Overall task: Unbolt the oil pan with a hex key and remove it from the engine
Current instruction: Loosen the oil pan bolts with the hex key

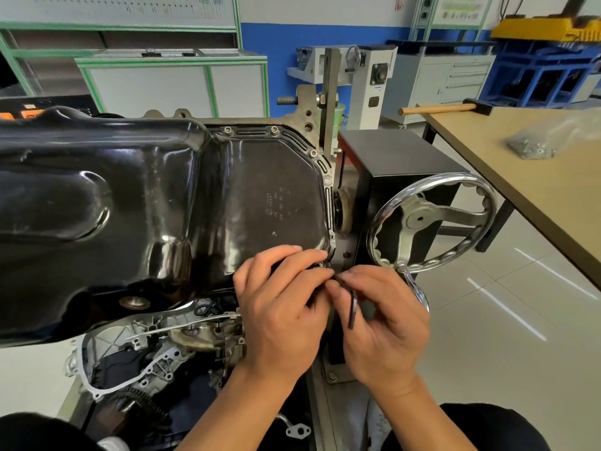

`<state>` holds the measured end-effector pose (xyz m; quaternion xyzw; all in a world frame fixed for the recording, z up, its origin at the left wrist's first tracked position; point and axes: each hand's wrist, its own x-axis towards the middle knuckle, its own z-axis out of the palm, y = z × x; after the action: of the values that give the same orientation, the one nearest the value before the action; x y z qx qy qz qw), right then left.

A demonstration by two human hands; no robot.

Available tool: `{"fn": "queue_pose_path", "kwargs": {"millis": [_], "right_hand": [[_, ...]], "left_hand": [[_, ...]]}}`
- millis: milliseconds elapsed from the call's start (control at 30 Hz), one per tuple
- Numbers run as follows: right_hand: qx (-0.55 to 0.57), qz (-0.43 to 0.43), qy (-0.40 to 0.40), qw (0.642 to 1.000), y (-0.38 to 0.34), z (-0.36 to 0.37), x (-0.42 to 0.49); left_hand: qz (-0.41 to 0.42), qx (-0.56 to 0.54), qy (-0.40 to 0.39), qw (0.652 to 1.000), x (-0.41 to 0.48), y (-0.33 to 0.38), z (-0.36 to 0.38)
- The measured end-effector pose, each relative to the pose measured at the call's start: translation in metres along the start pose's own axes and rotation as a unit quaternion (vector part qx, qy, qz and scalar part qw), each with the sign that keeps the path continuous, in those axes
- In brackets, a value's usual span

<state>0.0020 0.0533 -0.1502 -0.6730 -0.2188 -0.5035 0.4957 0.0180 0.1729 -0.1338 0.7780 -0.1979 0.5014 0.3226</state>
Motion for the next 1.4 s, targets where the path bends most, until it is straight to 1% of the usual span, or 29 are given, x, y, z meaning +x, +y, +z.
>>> {"fn": "queue_pose_path", "kwargs": {"millis": [133, 233, 367, 467, 567, 667, 733, 800, 867, 967, 1033, 1200, 1300, 1333, 1400], "right_hand": [[0.001, 0.004, -0.023, 1.0, 0.0002, 0.0018, -0.0029], [0.005, 0.01, -0.035, 0.999, -0.0003, 0.0037, -0.0024], [0.0, 0.003, -0.014, 1.0, -0.0013, 0.0017, -0.0008], [0.011, 0.002, 0.002, 1.0, -0.0004, 0.0016, 0.0], [0.02, 0.01, -0.016, 1.0, -0.0002, 0.0037, -0.0021], [0.017, 0.014, -0.048, 0.999, 0.0001, 0.0054, -0.0029], [0.014, 0.013, -0.066, 0.998, -0.0003, 0.0067, -0.0033], [0.018, 0.017, -0.055, 0.998, -0.0018, 0.007, -0.0024], [0.016, 0.016, -0.02, 1.0, -0.003, 0.0054, 0.0005], [0.017, 0.007, 0.006, 1.0, -0.0024, 0.0025, 0.002], [0.019, 0.011, -0.002, 1.0, -0.0024, 0.0025, 0.0004], [0.011, 0.023, -0.029, 0.999, -0.003, 0.005, -0.0006], [0.019, 0.02, -0.06, 0.998, -0.0039, 0.006, -0.0026], [0.022, 0.021, -0.059, 0.998, -0.0042, 0.0053, -0.0029], [0.015, 0.017, -0.032, 0.999, -0.004, 0.0031, -0.0025]], "left_hand": [[0.019, 0.017, -0.024, 0.999, -0.0001, -0.0018, -0.0025], [0.022, 0.006, -0.022, 0.999, 0.0006, -0.0013, -0.003], [-0.001, -0.021, 0.007, 1.0, 0.0021, 0.0028, -0.0004], [-0.008, -0.007, 0.011, 1.0, 0.0015, 0.0034, 0.0022], [-0.012, -0.001, -0.003, 1.0, 0.0013, 0.0025, 0.0011], [0.009, 0.01, -0.03, 0.999, 0.0, -0.0006, -0.0025], [0.009, 0.006, -0.034, 0.999, -0.0003, -0.0007, -0.0023], [-0.005, -0.004, -0.018, 1.0, -0.0001, 0.0008, -0.0006], [-0.014, -0.011, 0.001, 1.0, 0.0003, 0.002, 0.0025], [-0.022, 0.002, 0.01, 1.0, 0.0014, 0.0034, 0.0057], [-0.019, 0.005, 0.011, 1.0, 0.0016, 0.0032, 0.0049], [0.034, 0.016, -0.022, 0.999, 0.0006, -0.003, -0.0018], [0.019, 0.011, -0.013, 1.0, 0.0008, 0.0002, -0.0004], [0.01, 0.006, -0.005, 1.0, 0.0006, 0.0012, 0.0002], [0.0, -0.005, 0.008, 1.0, 0.0007, 0.0016, 0.0022]]}}
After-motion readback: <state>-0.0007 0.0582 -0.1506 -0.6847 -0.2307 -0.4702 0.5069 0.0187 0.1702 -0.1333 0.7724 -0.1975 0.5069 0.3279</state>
